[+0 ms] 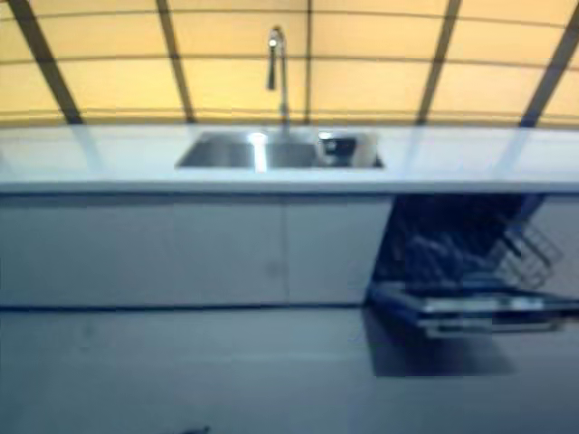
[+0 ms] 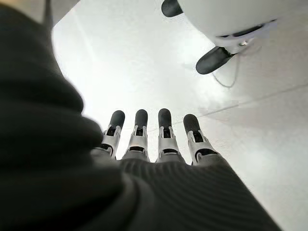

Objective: Take plates into dishwasher

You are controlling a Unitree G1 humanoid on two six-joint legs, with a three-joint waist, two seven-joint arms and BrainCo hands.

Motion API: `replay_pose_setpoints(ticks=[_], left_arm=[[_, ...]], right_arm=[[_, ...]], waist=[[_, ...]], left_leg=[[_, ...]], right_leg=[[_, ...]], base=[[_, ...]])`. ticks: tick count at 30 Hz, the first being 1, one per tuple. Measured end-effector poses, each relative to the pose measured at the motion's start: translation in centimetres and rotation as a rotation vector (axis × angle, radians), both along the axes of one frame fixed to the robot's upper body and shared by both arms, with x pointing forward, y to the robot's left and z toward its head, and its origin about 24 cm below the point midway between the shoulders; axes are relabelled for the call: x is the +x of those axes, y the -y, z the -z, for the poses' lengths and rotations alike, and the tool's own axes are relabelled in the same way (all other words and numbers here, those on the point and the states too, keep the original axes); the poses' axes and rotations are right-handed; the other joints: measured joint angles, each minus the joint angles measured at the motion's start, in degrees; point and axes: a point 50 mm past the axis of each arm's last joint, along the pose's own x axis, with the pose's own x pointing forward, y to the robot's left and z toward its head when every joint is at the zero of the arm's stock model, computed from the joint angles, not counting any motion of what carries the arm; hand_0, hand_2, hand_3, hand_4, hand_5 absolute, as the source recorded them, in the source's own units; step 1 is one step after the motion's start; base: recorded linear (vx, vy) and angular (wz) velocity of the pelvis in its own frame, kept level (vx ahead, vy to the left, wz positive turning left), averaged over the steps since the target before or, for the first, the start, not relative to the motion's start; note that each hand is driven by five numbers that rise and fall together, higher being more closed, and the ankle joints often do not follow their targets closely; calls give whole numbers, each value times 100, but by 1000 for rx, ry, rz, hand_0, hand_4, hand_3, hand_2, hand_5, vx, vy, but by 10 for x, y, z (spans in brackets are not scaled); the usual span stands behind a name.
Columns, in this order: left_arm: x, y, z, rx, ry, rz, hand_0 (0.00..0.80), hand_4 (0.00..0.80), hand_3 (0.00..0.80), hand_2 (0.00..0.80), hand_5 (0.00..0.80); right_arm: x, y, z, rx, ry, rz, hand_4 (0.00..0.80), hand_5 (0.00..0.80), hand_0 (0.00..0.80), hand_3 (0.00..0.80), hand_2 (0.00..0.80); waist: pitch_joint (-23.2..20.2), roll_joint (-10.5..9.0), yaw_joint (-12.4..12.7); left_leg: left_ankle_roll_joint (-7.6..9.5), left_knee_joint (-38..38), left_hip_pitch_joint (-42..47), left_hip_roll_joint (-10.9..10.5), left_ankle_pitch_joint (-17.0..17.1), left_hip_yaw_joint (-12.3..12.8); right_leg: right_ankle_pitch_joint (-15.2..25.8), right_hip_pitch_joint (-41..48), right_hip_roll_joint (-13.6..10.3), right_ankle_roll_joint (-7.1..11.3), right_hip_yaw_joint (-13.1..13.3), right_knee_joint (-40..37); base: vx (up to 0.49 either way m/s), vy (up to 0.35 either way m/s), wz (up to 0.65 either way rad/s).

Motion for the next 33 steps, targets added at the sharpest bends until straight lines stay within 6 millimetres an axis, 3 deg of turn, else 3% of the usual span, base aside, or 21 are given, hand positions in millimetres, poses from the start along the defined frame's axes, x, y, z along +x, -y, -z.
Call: replay_pose_setpoints(ticks=[12, 15, 18, 20, 23, 28, 29, 30, 33], left_arm=[[-2, -1, 1, 9, -23, -6, 0, 0, 0, 0, 0], [-2, -1, 1, 9, -27, -12, 0, 0, 0, 0, 0], [-2, 0, -1, -9, 4, -43, 0, 0, 0, 0, 0], [-3, 2, -1, -14, 6, -43, 0, 0, 0, 0, 0], [-10, 1, 0, -13, -9, -48, 0, 0, 0, 0, 0], [-18, -1, 2, -7, -31, -55, 0, 0, 0, 0, 0], [-18, -1, 2, -8, -29, -54, 0, 0, 0, 0, 0], [-17, 1, 2, -14, -21, -52, 0, 0, 0, 0, 0], [-19, 3, 3, -20, -20, -53, 0, 0, 0, 0, 0]], right_arm=[[1, -2, 0, 31, 19, 6, 0, 0, 0, 0, 0], [34, -17, -16, 228, 179, 76, 0, 0, 0, 0, 0], [91, -50, -71, 590, 492, 137, 0, 0, 0, 0, 0], [111, -68, -103, 832, 629, 145, 0, 0, 0, 0, 0], [130, -83, -147, 1088, 806, 93, 0, 0, 0, 0, 0], [169, -92, -267, 1564, 1213, -7, 0, 0, 0, 0, 0], [171, -90, -276, 1609, 1244, 5, 0, 0, 0, 0, 0], [178, -91, -300, 1726, 1322, 37, 0, 0, 0, 0, 0], [177, -94, -329, 1896, 1412, 103, 0, 0, 0, 0, 0]], waist=[[-55, -4, 14], [-55, -8, -7], [-70, -16, -42], [-106, -40, -28], [-113, -49, -23], [-126, -16, -36], [-137, -19, -32], [-154, -5, -18], [-195, 64, -1]], left_leg=[[-15, 0, -1, 2, -10, -1], [-16, -7, -2, 6, -9, 6], [-19, -5, 5, 17, -8, 33], [-24, -4, 4, 18, -10, 38], [-22, -5, -12, 4, -11, 81], [-5, -6, -86, 2, -3, 175], [-6, -6, -85, 3, -3, 173], [-10, -6, -87, 3, -6, 171], [-11, -5, -88, 0, -7, 161]], right_leg=[[0, 5, 4, 0, 0, 0], [3, 5, 12, 4, 0, 0], [3, -8, 21, 4, 7, -2], [3, -12, 25, 4, 8, -1], [13, -52, 10, 18, 19, 1], [38, -114, -15, 54, 19, 4], [37, -114, -13, 53, 18, 4], [36, -115, -11, 51, 14, 4], [35, -127, -15, 50, 6, 4]], base=[[0, 0, 0], [-51, -21, -3], [-43, -7, -4], [-51, 13, 1], [-40, 29, -4], [-15, 20, -9], [0, 0, 0], [0, 0, 0], [-4, 6, 1]])
